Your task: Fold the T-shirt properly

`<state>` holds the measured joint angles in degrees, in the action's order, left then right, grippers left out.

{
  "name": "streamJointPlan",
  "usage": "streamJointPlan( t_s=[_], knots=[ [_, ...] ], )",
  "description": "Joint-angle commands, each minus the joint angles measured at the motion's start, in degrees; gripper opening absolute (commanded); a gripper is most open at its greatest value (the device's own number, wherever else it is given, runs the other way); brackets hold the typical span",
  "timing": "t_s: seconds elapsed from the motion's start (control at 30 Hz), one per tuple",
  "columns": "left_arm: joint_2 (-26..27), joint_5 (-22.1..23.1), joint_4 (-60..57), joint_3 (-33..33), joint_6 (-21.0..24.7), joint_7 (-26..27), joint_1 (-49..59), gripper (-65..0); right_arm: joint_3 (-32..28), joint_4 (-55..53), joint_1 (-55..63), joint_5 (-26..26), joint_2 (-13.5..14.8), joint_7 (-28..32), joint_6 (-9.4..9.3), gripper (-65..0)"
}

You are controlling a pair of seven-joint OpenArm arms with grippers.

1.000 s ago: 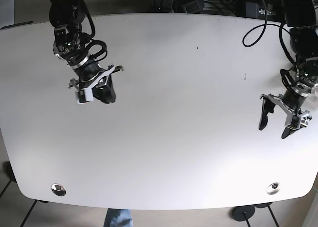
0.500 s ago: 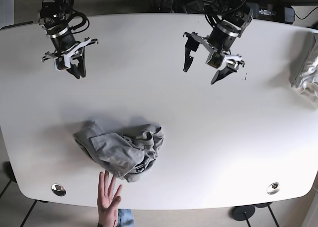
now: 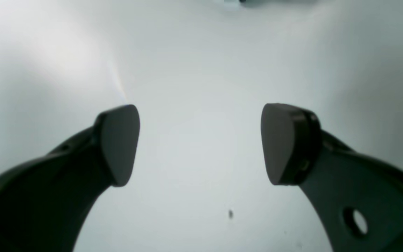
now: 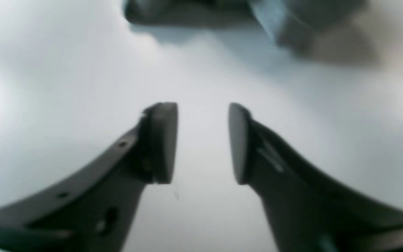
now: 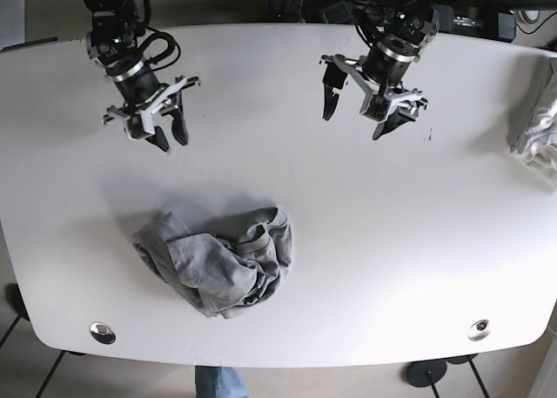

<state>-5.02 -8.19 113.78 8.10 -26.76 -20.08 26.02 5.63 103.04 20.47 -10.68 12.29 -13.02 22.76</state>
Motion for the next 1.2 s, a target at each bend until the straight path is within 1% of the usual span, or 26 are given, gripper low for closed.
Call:
streamJointPlan(
  t_s=[0.03,0.13,0.2,0.23,0.33,0.4,0.43,0.47,0.5,0.57,0.63,0.7,0.77,0.83,0.87,0.9,0.97,1.07,1.1,1.13,1.2],
  knots=[
    [0.49,0.58,0.99,0.21,0.70,-1.77,-2.94,-13.9,-2.60,1.00,-4.60,-0.27,0.67,-0.65,0.31,-28.9],
    [1.72,0.58,0.99,0.39,0.70,-3.18,-4.79,-13.9,-6.99,0.21,-11.90,-0.18,0.76,-4.87,0.23,-18.1],
    [3.48,0.58,0.91,0.47,0.70,-3.27,-6.37,-13.9,-10.33,-3.13,-17.61,-0.18,0.76,-6.81,0.23,-13.3],
    [4.53,0.58,0.91,0.56,0.70,-3.27,-6.37,-13.9,-12.97,-6.30,-21.83,-0.18,0.85,-7.60,0.23,-11.1],
    [6.29,0.58,0.91,0.56,0.70,-3.27,-6.37,-13.9,-18.16,-15.26,-29.57,-0.18,0.67,-7.42,0.23,-10.8],
    [6.47,0.58,0.82,1.26,0.70,-3.27,-6.37,-13.9,-24.57,-23.97,-35.63,-0.09,0.50,-6.63,0.23,-11.1],
    [6.29,0.58,0.47,2.32,0.70,-3.27,-6.37,-13.9,-27.21,-27.48,-37.92,-0.09,0.32,-5.14,0.14,-11.1],
    [5.94,0.58,-0.24,3.29,0.70,-3.27,-6.55,-13.9,-30.55,-32.32,-40.82,-0.09,0.15,-2.32,-0.30,-11.1],
    [5.94,0.58,-0.68,3.64,0.70,-3.27,-6.55,-13.9,-31.96,-35.04,-42.23,-0.09,-0.21,-0.48,-0.30,-11.1],
    [5.94,0.67,-1.38,3.64,0.70,-3.27,-6.37,-13.9,-33.72,-40.32,-44.60,-0.09,-1.61,2.07,-0.39,-11.1],
    [5.94,0.67,-2.00,3.73,0.70,-3.27,-6.28,-13.9,-35.21,-45.95,-47.50,1.58,-2.32,4.18,-0.39,-11.1],
    [5.94,0.67,-2.88,3.73,0.70,-3.27,-6.28,-13.9,-35.91,-49.64,-48.82,5.36,-4.43,6.38,-0.39,-11.1],
    [6.12,0.67,-3.84,3.73,0.70,-3.27,-6.37,-13.9,-35.83,-55.00,-49.61,11.42,-6.71,9.46,-0.39,-11.1],
    [5.94,0.67,-3.84,3.73,0.70,-3.27,-6.37,-13.9,-35.74,-60.45,-50.32,14.59,-8.38,13.15,-0.39,-11.1],
    [5.94,0.67,-3.84,3.73,0.70,-3.27,-6.46,-13.9,-35.74,-62.12,-50.32,14.68,-8.73,14.20,-0.39,-11.3],
    [6.20,0.67,-3.84,3.73,0.70,-3.27,-6.55,-13.9,-35.74,-63.97,-50.23,14.68,-9.17,15.61,-0.48,-12.8],
    [6.38,0.67,-3.84,3.73,0.70,-3.27,-6.64,-13.9,-35.74,-65.02,-49.44,14.68,-9.44,16.93,-0.48,-26.0],
    [6.38,0.67,-4.02,3.73,0.70,-3.27,-6.64,-13.9,-35.74,-63.53,-47.41,14.68,-9.53,17.19,-0.48,-48.0],
    [6.38,0.67,-4.63,3.73,0.70,-3.27,-6.64,-13.9,-35.74,-62.12,-46.18,14.68,-9.53,16.84,-0.48,-57.4],
    [6.38,0.67,-5.34,3.73,0.70,-3.27,-6.72,-13.9,-35.74,-60.19,-44.78,14.68,-9.61,16.75,-0.48,-62.8],
    [6.47,0.67,-5.60,3.73,0.70,-3.18,-6.72,-13.9,-35.65,-55.88,-41.70,14.68,-9.53,16.22,-0.48,-62.9]
  ],
)
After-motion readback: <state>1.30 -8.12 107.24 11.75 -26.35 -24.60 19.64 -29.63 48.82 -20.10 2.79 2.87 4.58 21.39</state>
